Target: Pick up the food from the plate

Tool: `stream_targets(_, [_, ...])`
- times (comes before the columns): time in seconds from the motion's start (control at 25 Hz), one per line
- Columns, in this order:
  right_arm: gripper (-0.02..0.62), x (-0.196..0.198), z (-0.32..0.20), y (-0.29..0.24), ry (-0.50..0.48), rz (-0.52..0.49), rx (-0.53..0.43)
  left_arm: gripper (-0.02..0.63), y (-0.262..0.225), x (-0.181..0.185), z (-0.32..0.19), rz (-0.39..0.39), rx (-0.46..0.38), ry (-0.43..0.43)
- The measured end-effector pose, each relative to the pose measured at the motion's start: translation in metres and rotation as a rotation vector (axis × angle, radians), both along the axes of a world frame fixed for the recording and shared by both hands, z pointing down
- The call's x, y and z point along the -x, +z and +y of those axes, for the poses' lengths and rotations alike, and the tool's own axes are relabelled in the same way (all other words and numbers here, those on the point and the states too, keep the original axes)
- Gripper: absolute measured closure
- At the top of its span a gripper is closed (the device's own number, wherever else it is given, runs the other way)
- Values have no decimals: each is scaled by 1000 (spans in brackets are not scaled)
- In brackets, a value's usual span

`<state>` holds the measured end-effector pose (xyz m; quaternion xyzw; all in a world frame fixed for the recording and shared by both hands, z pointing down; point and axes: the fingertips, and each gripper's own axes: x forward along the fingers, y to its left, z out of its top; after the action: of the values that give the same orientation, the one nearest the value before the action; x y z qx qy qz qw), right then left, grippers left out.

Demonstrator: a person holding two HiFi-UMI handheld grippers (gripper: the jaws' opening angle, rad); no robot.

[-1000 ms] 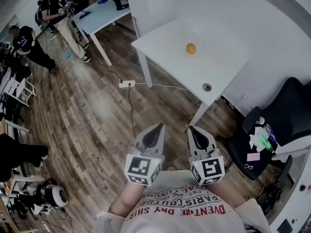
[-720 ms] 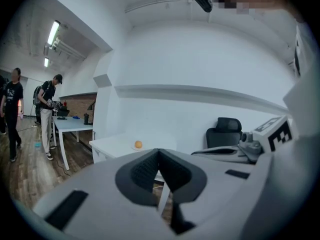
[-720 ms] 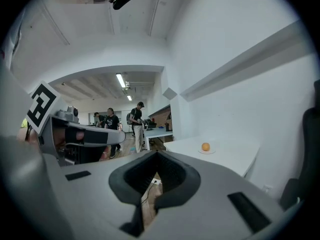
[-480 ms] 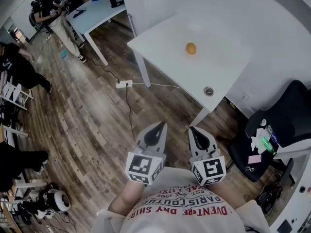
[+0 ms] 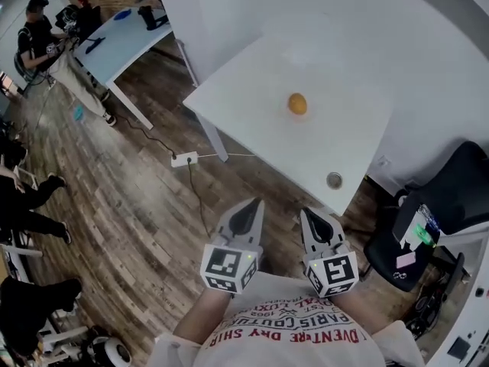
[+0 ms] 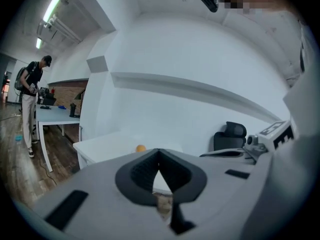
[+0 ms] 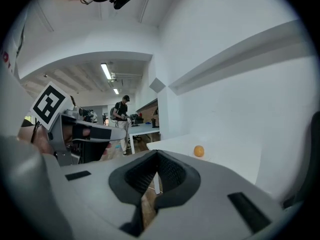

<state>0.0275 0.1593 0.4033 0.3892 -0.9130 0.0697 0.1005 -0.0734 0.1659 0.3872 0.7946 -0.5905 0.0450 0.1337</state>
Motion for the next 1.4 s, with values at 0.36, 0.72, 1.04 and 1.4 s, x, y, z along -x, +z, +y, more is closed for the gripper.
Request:
stream_targets(0.36, [586,50,-123,-12,168,15,-12,603,-6,65,-130,-1,10,136])
stream_targets(0.72, [586,30,-202,-8,316,29,11,603,12,58,-214,18,78,217])
stream_targets(1.04, [586,16,-275,12,296,53,50,603,35,49,-284,5,140,175])
stream_targets(1.4, [586,-7,-347,44,280,69,130,603,77,5,-354,3,264,197])
